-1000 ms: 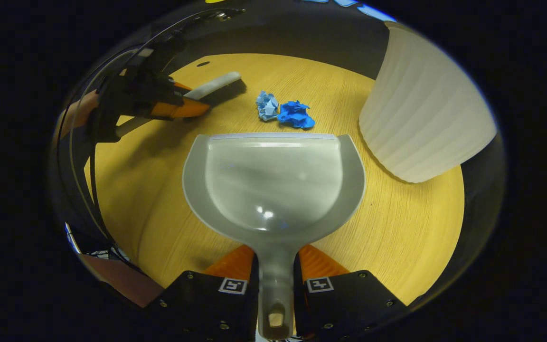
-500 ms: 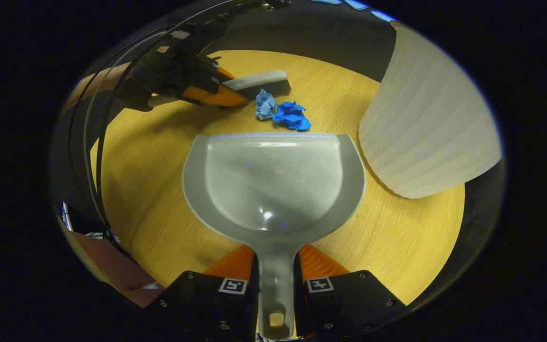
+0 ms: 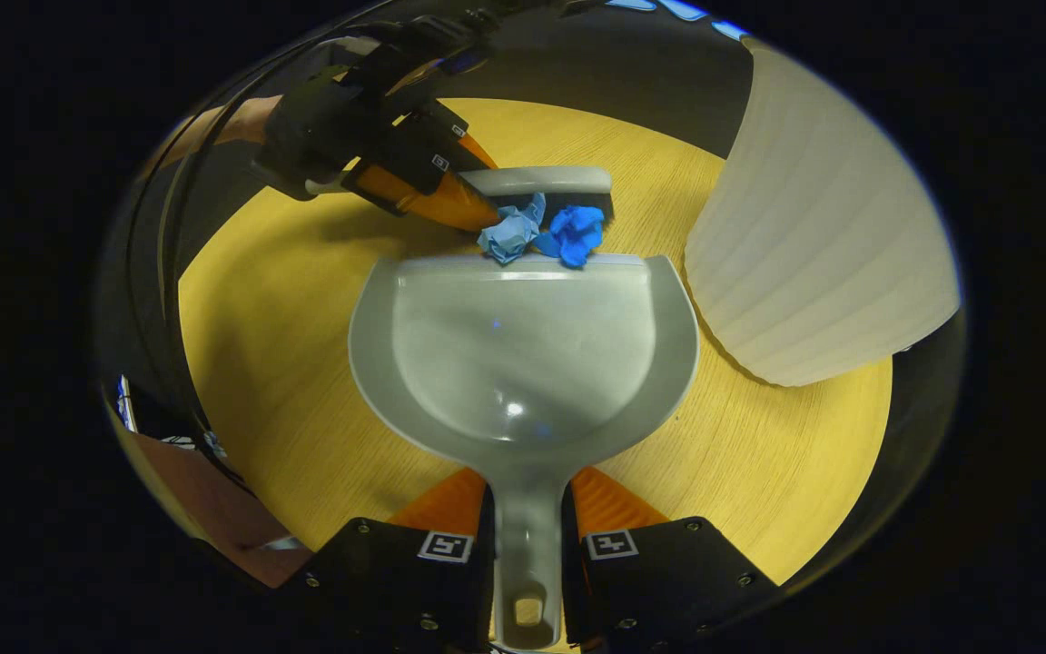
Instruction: Pick up the small broom and dustpan from the desktop, sweep the trash into the dustpan with the broom, and then empty the trash into the garbage bin.
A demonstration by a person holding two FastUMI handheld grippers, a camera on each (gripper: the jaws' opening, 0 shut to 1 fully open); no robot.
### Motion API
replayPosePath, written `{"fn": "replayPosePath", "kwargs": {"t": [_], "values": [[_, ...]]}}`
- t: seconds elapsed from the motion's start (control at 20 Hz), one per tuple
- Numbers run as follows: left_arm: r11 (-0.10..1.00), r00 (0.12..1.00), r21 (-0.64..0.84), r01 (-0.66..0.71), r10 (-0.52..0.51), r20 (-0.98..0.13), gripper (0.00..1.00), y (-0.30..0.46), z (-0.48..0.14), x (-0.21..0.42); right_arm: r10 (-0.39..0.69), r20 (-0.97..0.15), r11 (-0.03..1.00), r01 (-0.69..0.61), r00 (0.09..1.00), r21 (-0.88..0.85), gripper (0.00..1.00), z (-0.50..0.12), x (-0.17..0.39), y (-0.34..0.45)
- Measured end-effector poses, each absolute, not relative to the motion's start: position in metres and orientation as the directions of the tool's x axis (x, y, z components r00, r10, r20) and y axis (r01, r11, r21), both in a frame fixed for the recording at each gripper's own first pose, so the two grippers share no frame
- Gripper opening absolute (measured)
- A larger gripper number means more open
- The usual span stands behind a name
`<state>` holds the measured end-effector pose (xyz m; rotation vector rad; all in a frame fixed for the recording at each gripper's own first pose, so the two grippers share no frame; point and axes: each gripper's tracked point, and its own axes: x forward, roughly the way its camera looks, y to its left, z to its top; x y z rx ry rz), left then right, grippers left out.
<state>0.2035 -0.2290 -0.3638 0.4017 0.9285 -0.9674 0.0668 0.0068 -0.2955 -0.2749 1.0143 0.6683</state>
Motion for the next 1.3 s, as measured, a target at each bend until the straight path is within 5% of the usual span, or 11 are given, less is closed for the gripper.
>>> {"fn": "replayPosePath", "kwargs": {"t": [0.05, 0.55, 1.3], "values": [[0.526, 0.219, -0.120, 0.842, -0.537, -0.815, 0.56, -0.240, -0.365, 0.194, 0.388, -0.850, 0.770, -0.632, 0.356, 0.087, 0.31, -0.295, 0.067, 0.006], [0.489, 0.144, -0.209, 0.847, -0.590, -0.795, 0.51, -0.276, -0.352, 0.164, 0.388, -0.839, 0.780, -0.621, 0.380, 0.080, 0.31, -0.296, 0.068, 0.005], [0.567, 0.219, -0.176, 0.805, -0.558, -0.800, 0.52, -0.237, -0.366, 0.194, 0.372, -0.839, 0.834, -0.540, 0.398, 0.113, 0.31, -0.310, 0.056, 0.000]]}}
